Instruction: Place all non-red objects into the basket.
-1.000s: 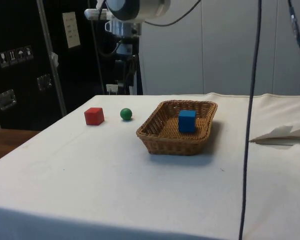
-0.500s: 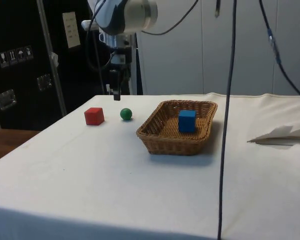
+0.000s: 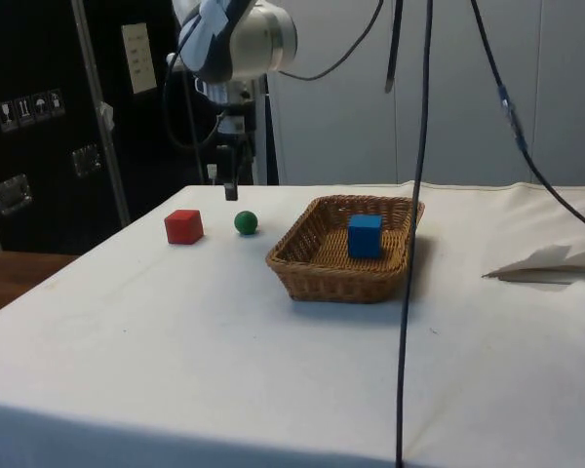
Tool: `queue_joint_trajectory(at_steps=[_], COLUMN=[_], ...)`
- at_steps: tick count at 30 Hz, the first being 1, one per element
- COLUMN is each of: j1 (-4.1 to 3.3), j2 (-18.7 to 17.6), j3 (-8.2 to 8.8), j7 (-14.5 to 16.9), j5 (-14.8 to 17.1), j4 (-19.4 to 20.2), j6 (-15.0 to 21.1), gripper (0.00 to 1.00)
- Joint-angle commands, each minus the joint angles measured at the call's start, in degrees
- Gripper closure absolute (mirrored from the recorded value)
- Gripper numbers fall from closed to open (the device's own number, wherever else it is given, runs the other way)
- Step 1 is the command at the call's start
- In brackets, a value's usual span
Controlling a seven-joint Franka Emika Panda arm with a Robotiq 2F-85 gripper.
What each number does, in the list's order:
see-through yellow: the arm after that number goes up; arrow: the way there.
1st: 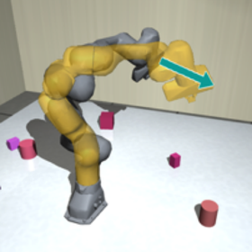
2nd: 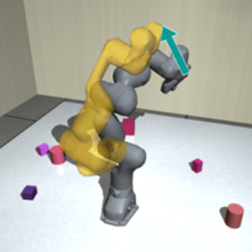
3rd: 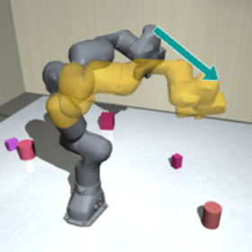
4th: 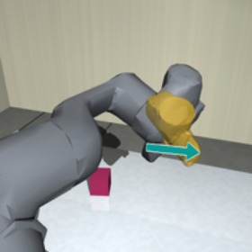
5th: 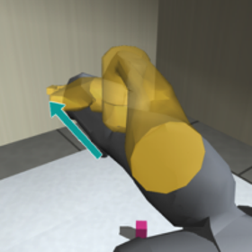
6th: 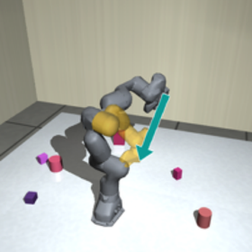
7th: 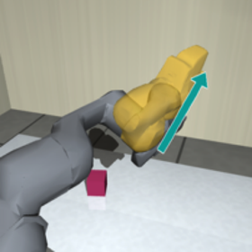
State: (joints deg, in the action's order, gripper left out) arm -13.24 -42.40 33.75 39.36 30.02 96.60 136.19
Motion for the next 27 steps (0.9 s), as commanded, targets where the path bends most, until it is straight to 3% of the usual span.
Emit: queue_joint_trajectory(at_steps=[1, 6, 7, 8, 16, 17, 18, 24, 25, 26, 27], j1=[1.03, 1.43, 0.80, 1.49, 2.18, 1.43, 2.29, 2.58, 2.01, 2.64, 2.69], j2=[-1.03, -3.50, -3.15, -3.78, -6.02, -5.84, -6.30, -7.91, -7.68, -8.08, -8.25], j3=[-0.17, 0.52, 1.09, 0.57, 0.69, 1.26, 0.69, 0.80, 1.26, 0.80, 0.86], j7=[0.97, 3.09, 2.81, 3.44, 6.47, 6.13, 6.82, 9.28, 9.22, 9.63, 9.91], j5=[0.69, 3.67, 3.38, 4.13, 8.48, 8.31, 9.00, 12.49, 12.43, 12.89, 13.29], j4=[-1.09, -2.69, -2.06, -2.86, -3.95, -3.32, -4.01, -4.47, -3.90, -4.53, -4.64], j6=[-0.74, -1.38, -0.80, -1.43, -1.95, -1.38, -2.01, -2.58, -2.12, -2.69, -2.81], gripper=[0.00, 0.00, 0.00, 0.00, 0.00, 0.00, 0.00, 0.00, 0.00, 0.00, 0.00])
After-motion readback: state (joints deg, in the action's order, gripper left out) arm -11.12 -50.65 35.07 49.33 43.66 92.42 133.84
